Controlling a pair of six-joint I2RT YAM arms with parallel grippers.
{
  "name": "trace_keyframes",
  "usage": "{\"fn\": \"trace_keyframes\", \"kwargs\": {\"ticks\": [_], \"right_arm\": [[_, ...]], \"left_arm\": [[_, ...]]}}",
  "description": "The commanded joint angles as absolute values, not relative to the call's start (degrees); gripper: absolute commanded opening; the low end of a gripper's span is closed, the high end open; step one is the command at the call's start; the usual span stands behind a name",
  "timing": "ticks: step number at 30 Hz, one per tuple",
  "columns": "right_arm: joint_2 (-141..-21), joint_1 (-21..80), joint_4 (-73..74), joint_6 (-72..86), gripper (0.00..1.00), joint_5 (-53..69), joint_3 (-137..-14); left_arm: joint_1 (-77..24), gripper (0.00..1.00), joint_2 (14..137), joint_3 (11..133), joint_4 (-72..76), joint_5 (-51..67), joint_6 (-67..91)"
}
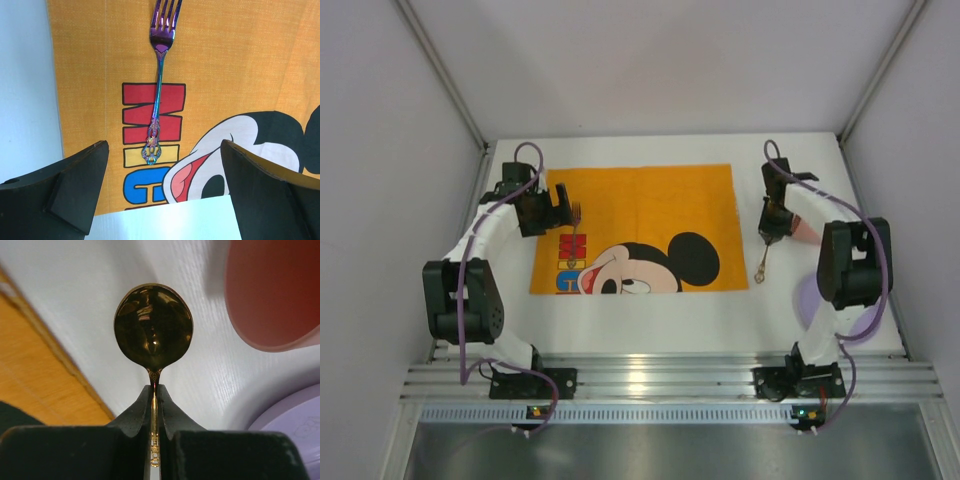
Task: Set the dinner table for one person
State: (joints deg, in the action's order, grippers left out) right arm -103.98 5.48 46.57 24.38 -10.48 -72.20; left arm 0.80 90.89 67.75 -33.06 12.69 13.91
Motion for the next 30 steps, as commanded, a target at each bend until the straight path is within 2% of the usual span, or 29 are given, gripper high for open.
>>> {"fn": "trace_keyframes", "kwargs": {"ticks": [1,10,18,24,26,27,30], "right_arm": [[-99.0,11.0,50.7,23.4,0.0,-12.8,-81.3],[-104.6,19.9,50.8,23.6,0.0,-2.1,-91.7],[-116.0,20.9,49.1,21.6,0.0,-0.3,-98.6],[-120.1,21.2,49.4,19.4,0.01,-0.6,-102.3],[-120.1,21.1,50.6,19.2,0.17,-2.5,-103.6],[-119.6,21.2,51.0,19.2,0.48,-3.1,-104.1],[-117.2,20.7,53.3,19.2,0.69,-5.6,-105.9]], "left_arm": [[0.8,0.99,89.7,68.6,-32.0,13.6,14.8],[0.9,0.99,86.7,66.0,-31.2,14.0,15.8],[0.9,0.99,82.8,64.7,-32.2,13.3,15.6],[0.9,0.99,80.9,63.2,-33.0,12.8,15.5],[0.8,0.99,80.2,62.4,-33.0,12.7,15.5],[0.9,0.99,80.0,62.2,-33.0,12.7,15.5],[0.9,0.99,79.5,61.1,-32.5,12.8,15.5]]}}
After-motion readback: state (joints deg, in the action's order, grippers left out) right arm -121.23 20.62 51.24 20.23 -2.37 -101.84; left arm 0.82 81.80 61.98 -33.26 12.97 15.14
